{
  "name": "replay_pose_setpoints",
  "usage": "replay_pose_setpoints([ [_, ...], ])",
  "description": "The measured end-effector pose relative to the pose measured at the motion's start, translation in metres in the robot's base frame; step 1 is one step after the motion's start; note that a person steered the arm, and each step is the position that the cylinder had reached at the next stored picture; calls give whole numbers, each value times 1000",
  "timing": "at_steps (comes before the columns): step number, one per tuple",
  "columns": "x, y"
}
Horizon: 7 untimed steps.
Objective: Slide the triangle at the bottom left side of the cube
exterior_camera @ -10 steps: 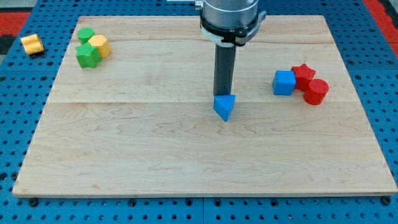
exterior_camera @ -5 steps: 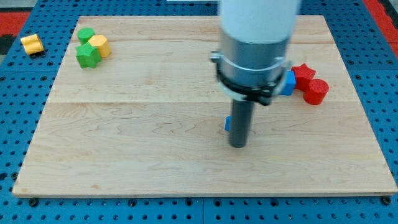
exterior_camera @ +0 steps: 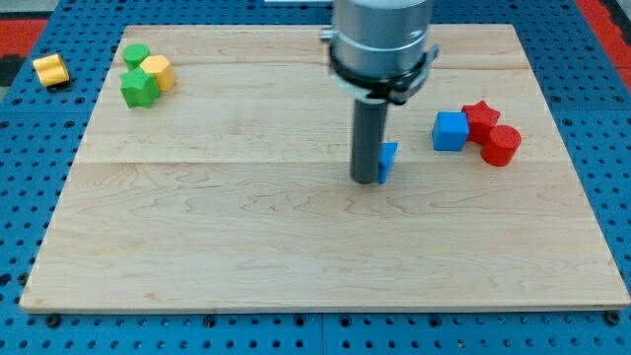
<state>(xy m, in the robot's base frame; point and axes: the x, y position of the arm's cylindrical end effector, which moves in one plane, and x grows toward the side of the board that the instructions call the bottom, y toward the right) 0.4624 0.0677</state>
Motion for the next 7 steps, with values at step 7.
replay_pose_setpoints([
  [7, -9, 108],
])
